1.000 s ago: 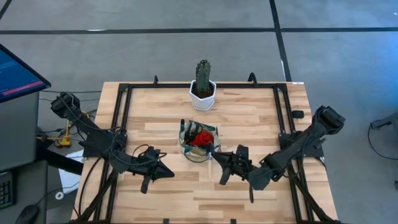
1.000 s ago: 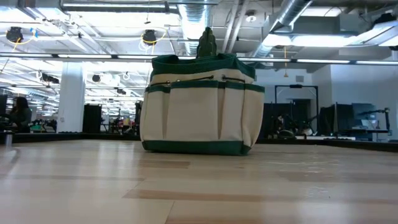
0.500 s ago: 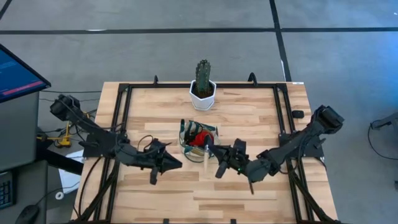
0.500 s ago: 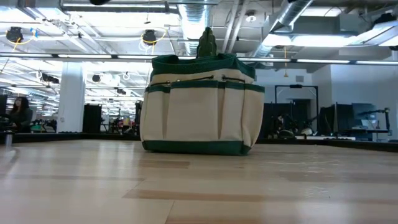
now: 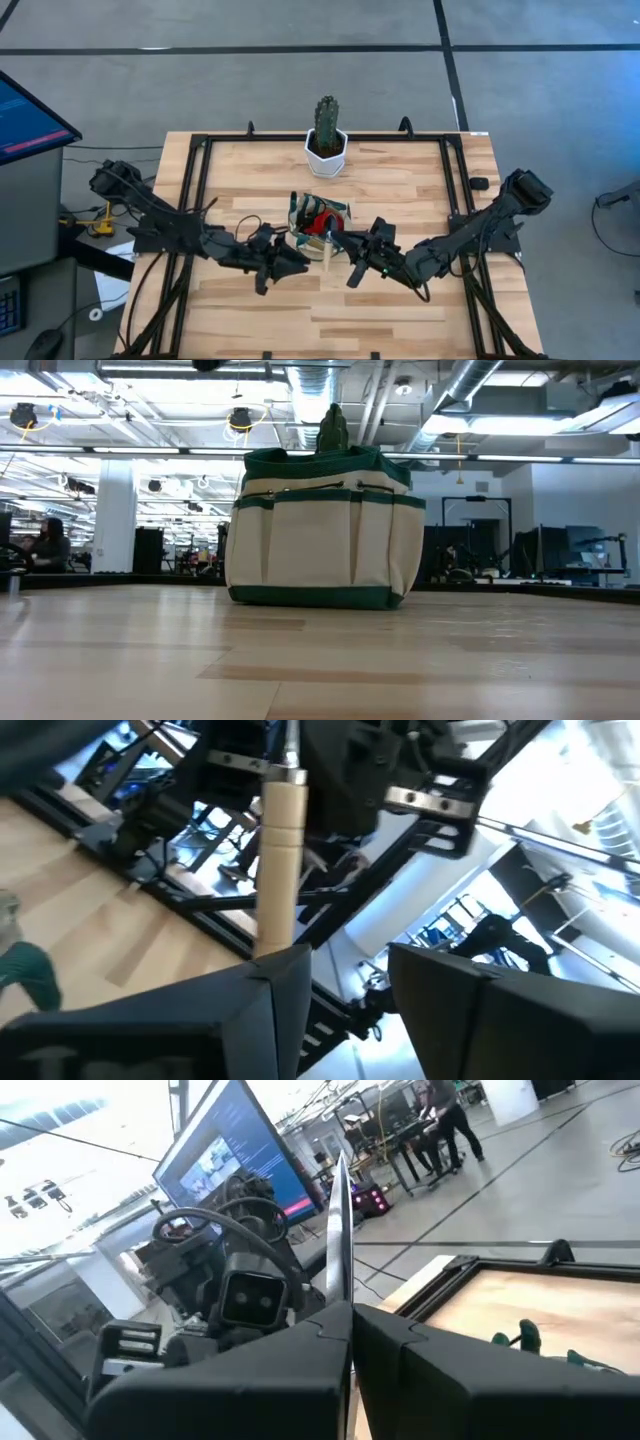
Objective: Pick & Place Garden tools in Gardening bag
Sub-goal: Put the brown trowel into the gardening bag
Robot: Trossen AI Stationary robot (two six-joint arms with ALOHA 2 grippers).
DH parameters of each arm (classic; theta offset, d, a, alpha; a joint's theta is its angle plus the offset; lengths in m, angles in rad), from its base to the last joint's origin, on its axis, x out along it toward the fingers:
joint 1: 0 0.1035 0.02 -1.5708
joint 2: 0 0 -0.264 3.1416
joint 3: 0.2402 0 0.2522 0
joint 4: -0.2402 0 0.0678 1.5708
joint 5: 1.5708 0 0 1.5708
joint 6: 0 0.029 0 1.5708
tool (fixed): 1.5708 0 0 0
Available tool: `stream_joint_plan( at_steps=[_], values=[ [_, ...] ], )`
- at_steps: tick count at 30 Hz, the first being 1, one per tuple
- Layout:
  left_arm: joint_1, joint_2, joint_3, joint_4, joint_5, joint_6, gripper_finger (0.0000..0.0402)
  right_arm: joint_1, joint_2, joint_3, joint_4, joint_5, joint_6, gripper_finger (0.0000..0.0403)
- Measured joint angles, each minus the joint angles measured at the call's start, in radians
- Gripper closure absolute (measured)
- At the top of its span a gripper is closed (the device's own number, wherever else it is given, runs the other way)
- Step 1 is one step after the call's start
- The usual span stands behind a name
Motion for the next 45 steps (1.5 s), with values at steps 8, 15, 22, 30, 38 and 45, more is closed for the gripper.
stream_joint_plan(
  at_steps=[8,15,22,30,38,45],
  values=[
    [0.041,0.015,0.01,0.053,0.001,0.001,0.0279,-0.028,0.0,0.0,0.0,-0.058,0.0,0.0403],
    [0.09,0.039,0.052,0.055,0.082,0.003,0.0277,-0.056,0.0,0.0,0.003,-0.078,-0.031,0.0403],
    [0.103,0.156,0.119,0.049,0.145,0.0,0.0277,-0.063,0.0,0.0,0.003,-0.105,-0.047,0.0403],
    [0.124,0.096,0.126,0.039,0.245,0.023,0.0281,-0.052,0.0,0.0,-0.002,-0.105,-0.053,0.0403],
    [0.123,-0.046,0.126,-0.255,0.236,0.108,0.0282,-0.025,-0.013,0.001,0.002,-0.105,-0.078,0.0403],
    [0.123,-0.014,0.124,-0.308,0.138,0.057,0.0268,-0.015,-0.021,0.002,0.007,-0.132,-0.077,0.0403]
  ],
)
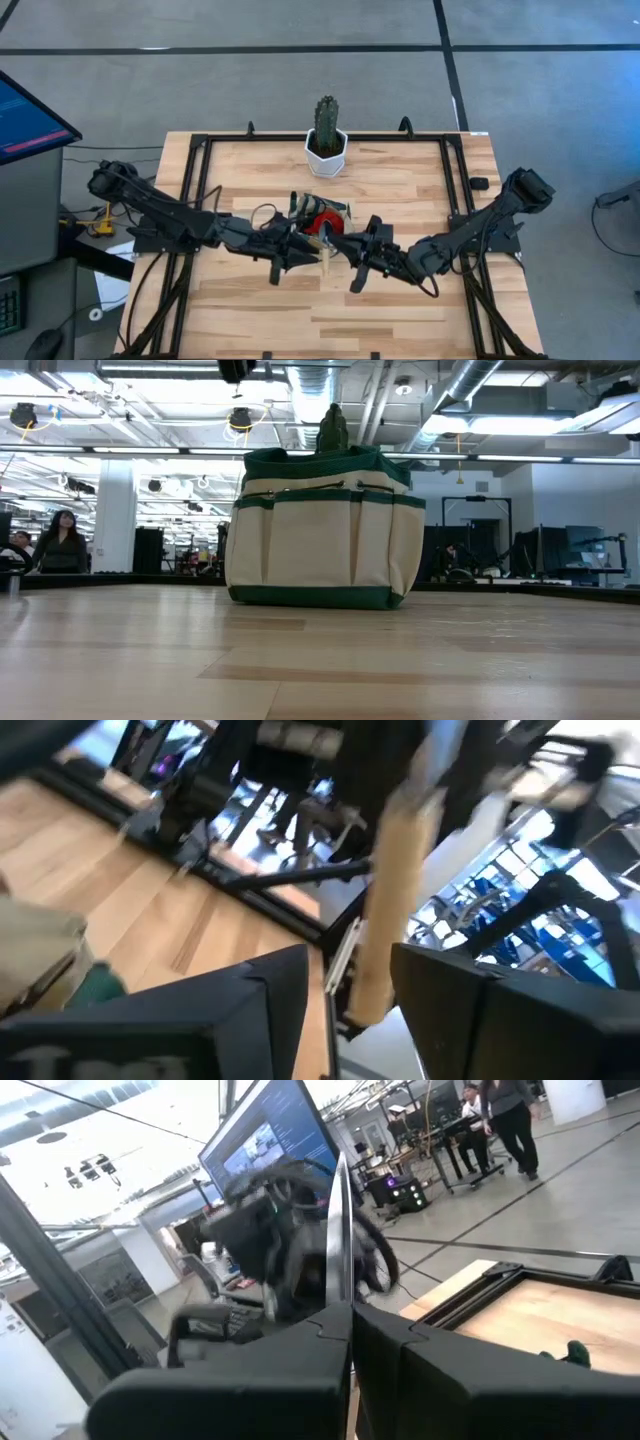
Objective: Pick & Place Garden tools in Gardening bag
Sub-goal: Put the brown trowel into the gardening bag
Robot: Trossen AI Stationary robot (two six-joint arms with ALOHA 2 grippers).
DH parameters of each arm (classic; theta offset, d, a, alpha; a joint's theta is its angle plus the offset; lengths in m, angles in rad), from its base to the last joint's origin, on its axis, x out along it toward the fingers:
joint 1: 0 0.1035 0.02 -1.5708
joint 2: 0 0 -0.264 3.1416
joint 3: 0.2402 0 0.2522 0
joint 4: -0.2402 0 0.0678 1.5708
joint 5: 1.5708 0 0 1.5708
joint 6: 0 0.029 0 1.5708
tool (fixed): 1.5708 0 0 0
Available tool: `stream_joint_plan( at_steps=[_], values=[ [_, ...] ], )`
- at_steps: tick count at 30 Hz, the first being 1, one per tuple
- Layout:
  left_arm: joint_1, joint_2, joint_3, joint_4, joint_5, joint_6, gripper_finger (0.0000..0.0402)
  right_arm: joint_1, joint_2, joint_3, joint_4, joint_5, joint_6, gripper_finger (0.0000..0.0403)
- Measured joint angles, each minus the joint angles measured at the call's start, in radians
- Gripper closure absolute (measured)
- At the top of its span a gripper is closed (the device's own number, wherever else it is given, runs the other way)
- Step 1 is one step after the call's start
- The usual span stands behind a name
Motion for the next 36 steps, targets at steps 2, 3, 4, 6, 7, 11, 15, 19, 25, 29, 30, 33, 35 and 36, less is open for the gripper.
stream_joint_plan(
  at_steps=[2,3,4,6,7,11,15,19,25,29,30,33,35,36],
  values=[
    [0.0,0.029,0.0,0.014,0.0,-0.009,0.0259,-0.004,0.0,0.0,0.003,0.0,0.0,0.0403],
    [0.0,0.043,0.0,0.032,0.0,-0.01,0.0254,-0.007,0.0,0.0,0.001,0.0,0.0,0.0403],
    [0.0,0.054,-0.001,0.054,0.001,-0.01,0.0248,-0.009,0.0,0.0,0.0,0.0,0.0,0.0403],
    [0.0,0.073,-0.001,0.114,0.013,-0.011,0.0233,-0.014,0.0,0.0,0.001,0.0,0.0,0.0403],
    [0.0,0.079,-0.001,0.134,0.018,-0.012,0.0226,-0.015,0.0,0.0,0.0,0.0,0.001,0.0403],
    [0.003,0.083,-0.001,0.155,0.018,-0.001,0.0196,-0.015,0.0,0.0,-0.004,0.0,0.002,0.0403],
    [0.006,0.083,-0.001,0.161,0.012,0.002,0.0179,-0.015,0.0,0.0,-0.006,0.0,0.002,0.0403],
    [0.006,0.083,-0.001,0.162,-0.016,0.003,0.0179,-0.021,0.0,0.0,-0.005,0.001,0.002,0.0403],
    [0.006,0.083,-0.001,0.168,-0.019,0.005,0.0196,-0.029,0.0,0.0,-0.005,0.001,0.002,0.0403],
    [0.006,0.083,-0.001,0.179,-0.026,0.006,0.0209,-0.034,0.0,0.0,-0.005,0.001,0.002,0.0403],
    [0.006,0.083,-0.001,0.185,-0.034,0.006,0.0212,-0.035,0.0,0.0,-0.005,0.001,0.002,0.0403],
    [0.007,0.083,-0.001,0.189,-0.051,0.006,0.0221,-0.04,0.001,0.0,-0.004,0.001,0.002,0.0403],
    [0.013,0.083,-0.001,0.197,-0.055,0.006,0.0226,-0.04,0.001,0.0,-0.004,0.001,0.002,0.0403],
    [0.015,0.083,-0.001,0.199,-0.056,0.006,0.0229,-0.041,0.001,0.0,-0.002,0.001,0.002,0.0403]
  ],
)
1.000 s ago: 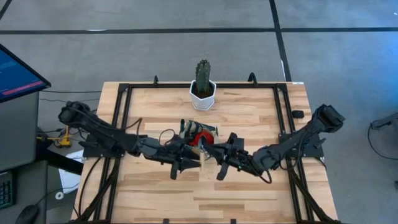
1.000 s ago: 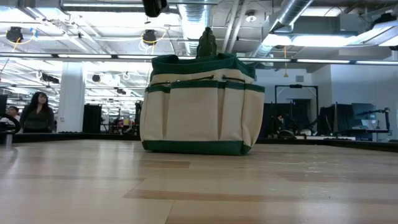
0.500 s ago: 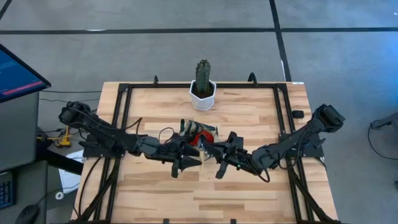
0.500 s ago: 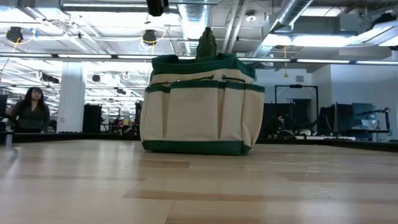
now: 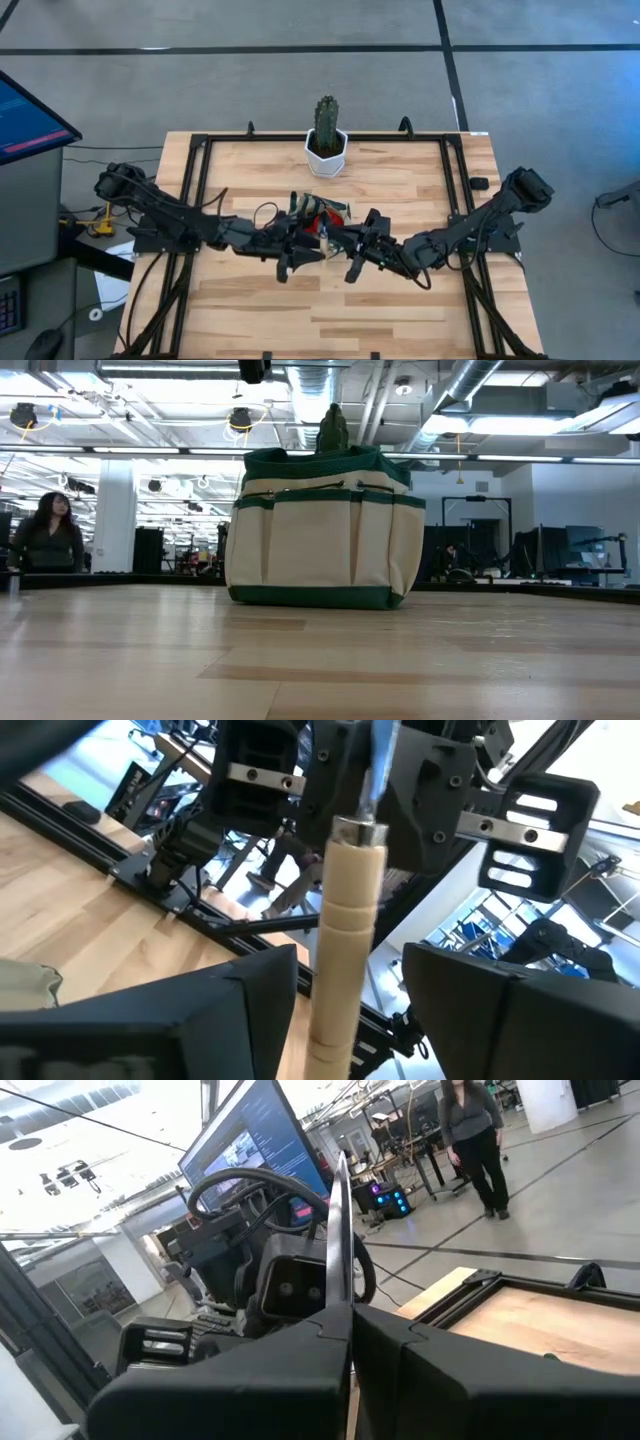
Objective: Pick & Place Garden tools in Gardening bag
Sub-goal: Put the brown trowel into the gardening bag
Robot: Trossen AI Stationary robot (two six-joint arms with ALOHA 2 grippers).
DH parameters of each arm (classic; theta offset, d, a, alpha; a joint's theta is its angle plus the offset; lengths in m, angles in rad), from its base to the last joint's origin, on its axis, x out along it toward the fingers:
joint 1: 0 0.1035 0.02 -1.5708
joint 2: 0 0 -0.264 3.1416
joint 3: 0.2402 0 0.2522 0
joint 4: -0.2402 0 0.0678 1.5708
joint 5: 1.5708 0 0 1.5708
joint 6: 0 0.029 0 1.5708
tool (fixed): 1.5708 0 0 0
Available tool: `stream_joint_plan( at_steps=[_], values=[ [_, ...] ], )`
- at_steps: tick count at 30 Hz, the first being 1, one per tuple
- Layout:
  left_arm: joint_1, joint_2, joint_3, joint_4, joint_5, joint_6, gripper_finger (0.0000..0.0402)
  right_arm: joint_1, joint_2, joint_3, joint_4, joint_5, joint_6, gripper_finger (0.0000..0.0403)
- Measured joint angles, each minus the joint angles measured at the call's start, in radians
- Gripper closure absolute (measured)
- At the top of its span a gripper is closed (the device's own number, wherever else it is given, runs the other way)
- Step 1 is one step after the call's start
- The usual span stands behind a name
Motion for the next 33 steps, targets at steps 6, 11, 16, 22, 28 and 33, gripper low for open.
stream_joint_plan(
  at_steps=[6,11,16,22,28,33],
  values=[
    [0.011,0.0,0.0,0.005,0.0,0.0,0.0242,-0.005,0.0,0.0,0.002,0.0,0.0,0.0403],
    [0.011,0.0,0.0,0.007,0.0,0.0,0.0252,-0.009,0.0,0.0,0.002,0.0,0.0,0.0403],
    [0.011,0.0,0.0,0.007,0.0,0.0,0.0266,-0.014,0.0,0.0,0.006,0.0,0.0,0.0403],
    [0.011,0.0,0.0,0.006,0.0,0.0,0.0295,-0.02,0.0,0.0,0.006,0.0,0.001,0.0403],
    [0.011,0.0,0.0,0.005,0.002,0.001,0.0323,-0.019,0.0,0.0,0.008,0.0,0.001,0.0403],
    [0.013,0.0,0.0,0.006,0.004,0.004,0.0337,-0.019,0.0,0.0,0.008,0.0,0.002,0.0403]
  ],
)
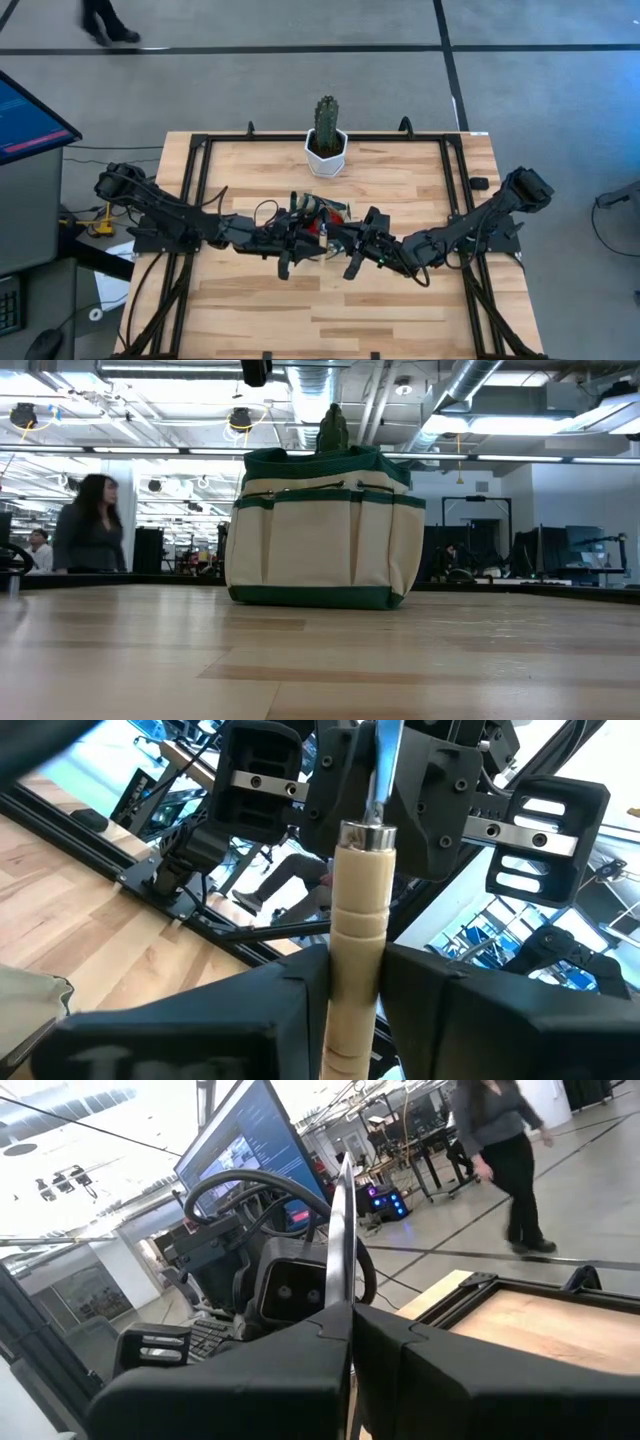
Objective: Pick & Place Garden tools in Gardening bag
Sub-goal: Put the brown trowel into the gardening bag
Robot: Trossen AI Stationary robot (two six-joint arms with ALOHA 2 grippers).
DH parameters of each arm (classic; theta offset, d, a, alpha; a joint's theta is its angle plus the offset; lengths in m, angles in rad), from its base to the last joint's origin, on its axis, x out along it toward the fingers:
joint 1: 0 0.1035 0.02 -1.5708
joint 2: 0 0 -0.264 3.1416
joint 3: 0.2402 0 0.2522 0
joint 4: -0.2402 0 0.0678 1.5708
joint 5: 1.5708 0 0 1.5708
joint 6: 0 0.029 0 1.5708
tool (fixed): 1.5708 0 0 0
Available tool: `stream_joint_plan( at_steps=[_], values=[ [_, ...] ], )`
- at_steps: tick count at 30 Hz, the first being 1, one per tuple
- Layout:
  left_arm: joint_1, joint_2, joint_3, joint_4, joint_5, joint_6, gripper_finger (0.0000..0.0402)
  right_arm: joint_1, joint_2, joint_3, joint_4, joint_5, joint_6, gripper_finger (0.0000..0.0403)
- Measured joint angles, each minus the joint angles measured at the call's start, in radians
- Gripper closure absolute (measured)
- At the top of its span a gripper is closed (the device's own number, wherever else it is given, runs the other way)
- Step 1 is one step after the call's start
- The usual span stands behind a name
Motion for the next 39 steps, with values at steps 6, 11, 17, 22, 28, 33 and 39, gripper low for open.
stream_joint_plan(
  at_steps=[6,11,17,22,28,33,39],
  values=[
    [0.0,0.0,0.0,0.0,0.0,0.0,0.0337,0.0,0.0,0.0,-0.001,0.0,0.0,0.0403],
    [0.0,0.0,0.0,0.0,-0.001,-0.001,0.034,0.0,0.0,0.0,-0.001,0.0,0.0,0.0403],
    [0.0,0.0,0.0,-0.001,-0.005,0.019,0.0341,0.0,0.0,0.0,-0.002,0.0,-0.001,0.04],
    [0.0,0.0,0.0,-0.001,-0.004,0.019,0.0341,0.0,0.0,0.0,-0.002,0.0,-0.004,0.0388],
    [0.0,0.0,0.0,-0.001,-0.004,0.02,0.0342,0.001,0.0,0.0,-0.003,0.0,-0.005,0.0365],
    [0.0,0.0,0.0,-0.001,-0.003,0.023,0.0346,0.003,0.0,0.0,-0.003,0.0,-0.005,0.0334],
    [0.0,0.0,0.0,-0.001,0.0,0.046,0.0348,0.045,-0.048,-0.002,-0.048,0.009,-0.147,0.03]
  ],
)
